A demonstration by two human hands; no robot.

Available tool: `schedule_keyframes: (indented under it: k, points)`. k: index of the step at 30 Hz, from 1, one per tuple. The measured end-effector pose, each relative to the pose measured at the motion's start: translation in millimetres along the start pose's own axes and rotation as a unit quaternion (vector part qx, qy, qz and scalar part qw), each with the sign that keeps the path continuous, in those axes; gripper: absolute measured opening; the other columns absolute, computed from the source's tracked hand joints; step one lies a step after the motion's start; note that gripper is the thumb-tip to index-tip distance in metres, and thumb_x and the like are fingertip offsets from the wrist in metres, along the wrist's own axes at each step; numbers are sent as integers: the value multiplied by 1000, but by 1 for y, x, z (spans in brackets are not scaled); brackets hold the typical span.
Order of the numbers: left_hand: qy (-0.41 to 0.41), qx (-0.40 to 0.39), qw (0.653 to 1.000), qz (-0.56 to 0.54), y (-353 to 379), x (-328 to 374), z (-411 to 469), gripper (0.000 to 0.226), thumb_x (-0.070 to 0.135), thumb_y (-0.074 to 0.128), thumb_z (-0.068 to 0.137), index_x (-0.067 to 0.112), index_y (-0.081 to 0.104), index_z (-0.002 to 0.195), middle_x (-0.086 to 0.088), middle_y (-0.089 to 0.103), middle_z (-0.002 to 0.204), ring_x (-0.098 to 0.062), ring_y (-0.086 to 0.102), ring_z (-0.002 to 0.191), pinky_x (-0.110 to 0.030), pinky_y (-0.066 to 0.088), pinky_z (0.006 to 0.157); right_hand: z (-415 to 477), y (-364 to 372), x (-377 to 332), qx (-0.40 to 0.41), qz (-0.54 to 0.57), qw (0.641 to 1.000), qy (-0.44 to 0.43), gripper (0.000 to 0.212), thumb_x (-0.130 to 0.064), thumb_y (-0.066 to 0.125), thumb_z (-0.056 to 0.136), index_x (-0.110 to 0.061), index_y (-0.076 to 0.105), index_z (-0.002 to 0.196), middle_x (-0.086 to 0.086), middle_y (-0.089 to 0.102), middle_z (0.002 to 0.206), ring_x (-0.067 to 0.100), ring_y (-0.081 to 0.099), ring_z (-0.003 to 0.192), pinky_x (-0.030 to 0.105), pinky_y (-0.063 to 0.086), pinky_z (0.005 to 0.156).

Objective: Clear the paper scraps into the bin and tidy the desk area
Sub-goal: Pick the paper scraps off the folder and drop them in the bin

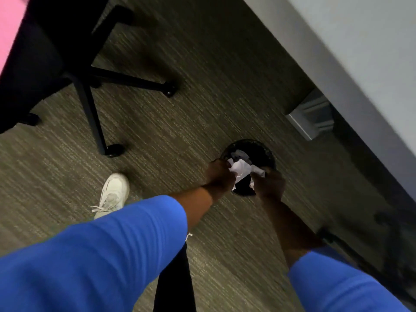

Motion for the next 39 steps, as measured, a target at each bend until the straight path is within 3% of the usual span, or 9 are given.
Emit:
schedule_keyframes:
  k: [6, 10, 15, 17, 22, 27, 32, 36, 39]
  points:
    - [22, -112, 994, 4, 40, 4, 9, 58, 21, 80, 93, 4, 60, 144, -19, 62, 149, -32, 59, 139, -35, 47, 110, 30, 11, 20, -64, -25, 998, 14, 47, -21, 78, 90, -9, 67, 134, 19, 70, 134, 40, 67, 123, 50, 54, 106]
    - [-17, -217, 970, -105, 52, 2, -2, 69, 8, 68, 101, 16, 37, 162, -16, 48, 161, -39, 52, 146, -56, 51, 115, 27, 8, 27, -44, -21, 998, 32, 43, -23, 73, 95, -3, 63, 133, 23, 67, 135, 43, 64, 125, 54, 52, 107]
    - [-41, -337, 937, -82, 43, 1, -30, 21, 19, 64, 106, 10, 64, 124, -12, 67, 131, -28, 70, 114, -50, 63, 92, 5, 5, 7, -45, -51, 998, -9, 39, -14, 75, 91, 0, 65, 126, 25, 67, 132, 41, 64, 122, 48, 52, 102]
    - [31, -317, 948, 24, 21, 4, -33, 20, 27, 67, 103, 9, 71, 110, -16, 74, 122, -32, 73, 109, -45, 64, 91, -7, 7, -9, -52, -52, 997, -36, 37, -13, 72, 93, 0, 64, 127, 25, 65, 133, 41, 63, 123, 49, 52, 103]
    - [89, -222, 950, 200, -59, 19, -35, 42, 37, 62, 104, 5, 72, 129, -20, 68, 139, -35, 64, 130, -38, 51, 106, -41, 13, -70, -48, -45, 993, -95, 40, -16, 71, 95, 1, 66, 130, 23, 68, 132, 38, 62, 129, 44, 45, 114]
    - [90, -136, 965, 207, -159, 31, -39, 40, 38, 64, 104, 10, 70, 132, -12, 73, 136, -28, 69, 126, -35, 56, 105, -76, 13, -151, -56, 11, 990, -130, 35, -14, 72, 93, -6, 67, 127, 19, 74, 118, 37, 71, 110, 51, 56, 100]
    - [102, -45, 977, 184, -272, 40, -51, 22, 28, 68, 101, 15, 78, 114, -2, 80, 110, -20, 76, 108, -23, 57, 84, -107, 15, -245, -79, 4, 980, -182, 40, -18, 73, 94, -18, 63, 133, 12, 69, 128, 29, 71, 109, 48, 59, 96]
    - [96, 48, 981, 161, -369, 42, -58, 24, 44, 73, 94, 22, 76, 103, -2, 83, 105, -24, 77, 101, -37, 62, 89, -125, 27, -317, -111, 20, 974, -195, 49, -16, 74, 92, -24, 58, 137, 6, 64, 132, 27, 67, 116, 44, 58, 99]
    - [105, 122, 977, 137, -443, 41, -59, 17, 40, 74, 94, 23, 77, 97, 4, 82, 95, -20, 77, 91, -42, 63, 86, -139, 39, -372, -122, 20, 966, -228, 54, -23, 74, 93, -38, 51, 139, -1, 66, 129, 13, 68, 103, 29, 60, 83]
Point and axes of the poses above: each hand's wrist, its own z-axis towards the middle knuckle, its own y-axis out of the palm, x = y × z, the point moved 7 cm from there along z, towards the middle knuckle
